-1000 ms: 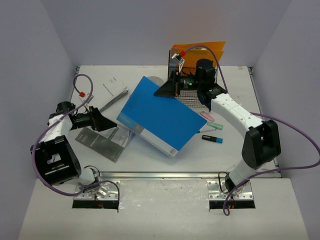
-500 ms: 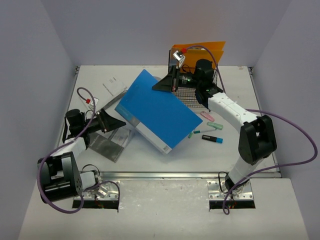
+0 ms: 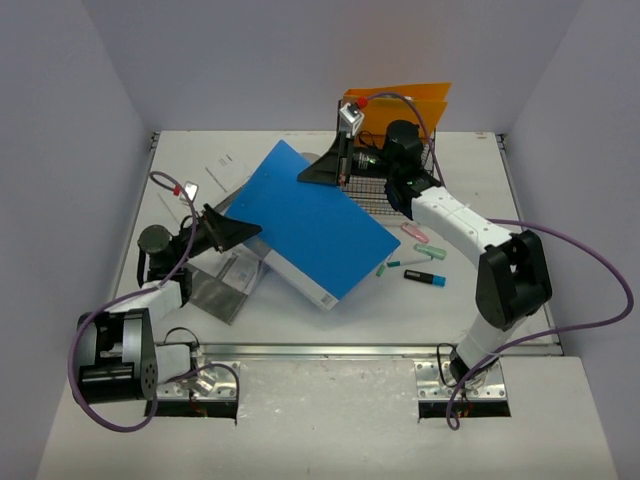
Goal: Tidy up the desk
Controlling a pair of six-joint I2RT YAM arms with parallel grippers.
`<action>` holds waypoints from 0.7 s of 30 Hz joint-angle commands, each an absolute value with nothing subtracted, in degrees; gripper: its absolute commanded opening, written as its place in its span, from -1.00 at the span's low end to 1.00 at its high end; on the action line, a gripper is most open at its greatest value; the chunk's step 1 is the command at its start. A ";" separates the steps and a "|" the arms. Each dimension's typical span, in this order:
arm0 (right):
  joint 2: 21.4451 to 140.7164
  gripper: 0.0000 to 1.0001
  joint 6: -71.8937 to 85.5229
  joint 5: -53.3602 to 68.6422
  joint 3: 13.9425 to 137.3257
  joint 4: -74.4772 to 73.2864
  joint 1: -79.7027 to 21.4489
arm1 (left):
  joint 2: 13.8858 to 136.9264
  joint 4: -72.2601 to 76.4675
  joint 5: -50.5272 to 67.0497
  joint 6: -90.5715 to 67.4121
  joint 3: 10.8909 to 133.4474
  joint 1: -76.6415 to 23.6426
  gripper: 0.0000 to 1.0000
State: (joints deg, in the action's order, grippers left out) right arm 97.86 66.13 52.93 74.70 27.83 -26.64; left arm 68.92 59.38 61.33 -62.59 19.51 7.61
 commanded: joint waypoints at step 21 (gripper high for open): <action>92.34 0.75 32.80 51.43 85.12 3.61 -19.75 | 52.21 15.30 70.82 -16.60 41.02 5.45 -1.00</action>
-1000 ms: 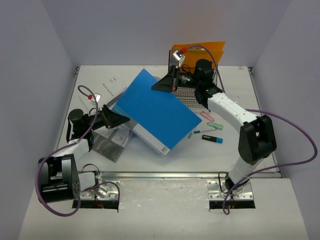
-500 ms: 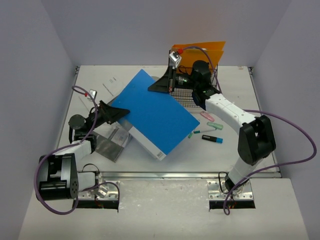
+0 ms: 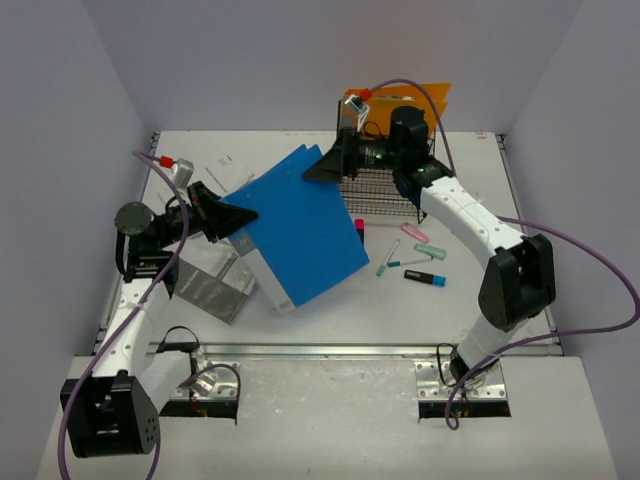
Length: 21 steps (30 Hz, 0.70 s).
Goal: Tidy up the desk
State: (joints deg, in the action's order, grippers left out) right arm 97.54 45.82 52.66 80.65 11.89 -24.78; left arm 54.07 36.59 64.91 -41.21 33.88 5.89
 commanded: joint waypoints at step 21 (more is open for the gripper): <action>83.34 0.95 0.77 66.66 70.29 -6.41 -23.75 | 59.06 4.74 78.46 -1.97 52.16 4.46 -1.00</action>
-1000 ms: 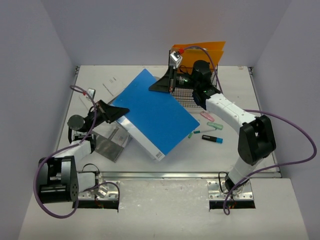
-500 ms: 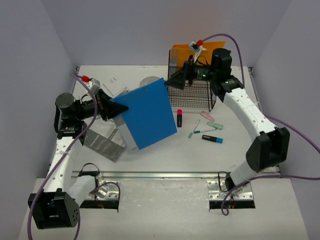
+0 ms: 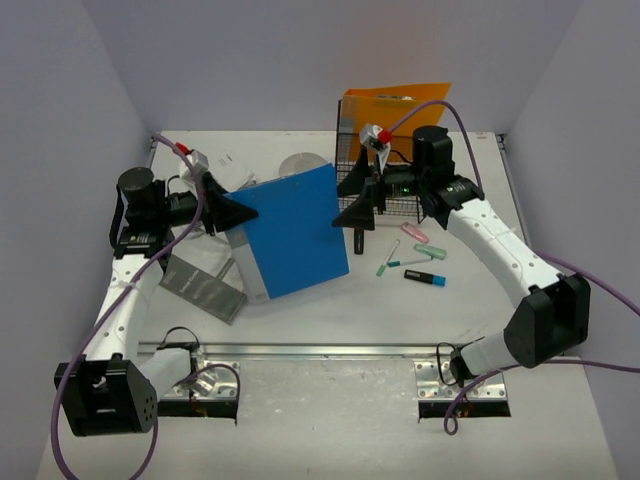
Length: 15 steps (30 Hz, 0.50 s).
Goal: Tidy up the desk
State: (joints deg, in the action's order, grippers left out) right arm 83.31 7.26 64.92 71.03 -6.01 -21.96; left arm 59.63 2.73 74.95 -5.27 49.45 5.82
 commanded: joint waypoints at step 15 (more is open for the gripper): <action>86.61 0.81 -5.17 58.15 67.25 -2.16 -22.76 | 61.51 -10.69 75.55 16.30 56.50 -2.81 -1.00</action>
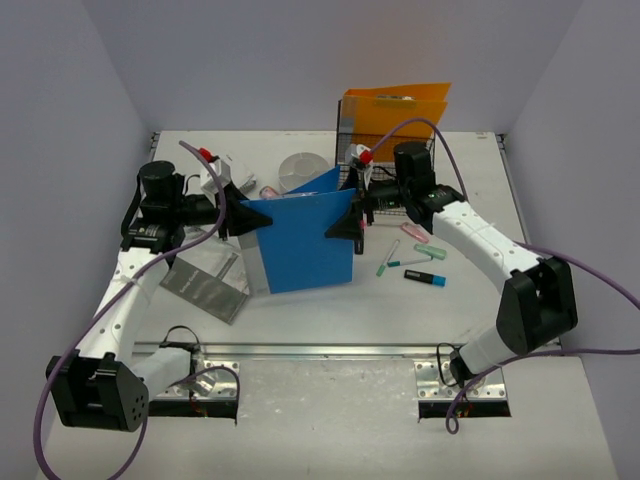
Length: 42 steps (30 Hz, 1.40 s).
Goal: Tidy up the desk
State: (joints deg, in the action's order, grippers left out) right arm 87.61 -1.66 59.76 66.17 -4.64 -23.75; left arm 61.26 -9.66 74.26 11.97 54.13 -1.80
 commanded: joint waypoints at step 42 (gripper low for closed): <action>87.02 -0.98 11.27 65.97 65.89 8.88 -23.44 | 63.72 4.77 64.78 9.88 55.11 -5.45 -0.72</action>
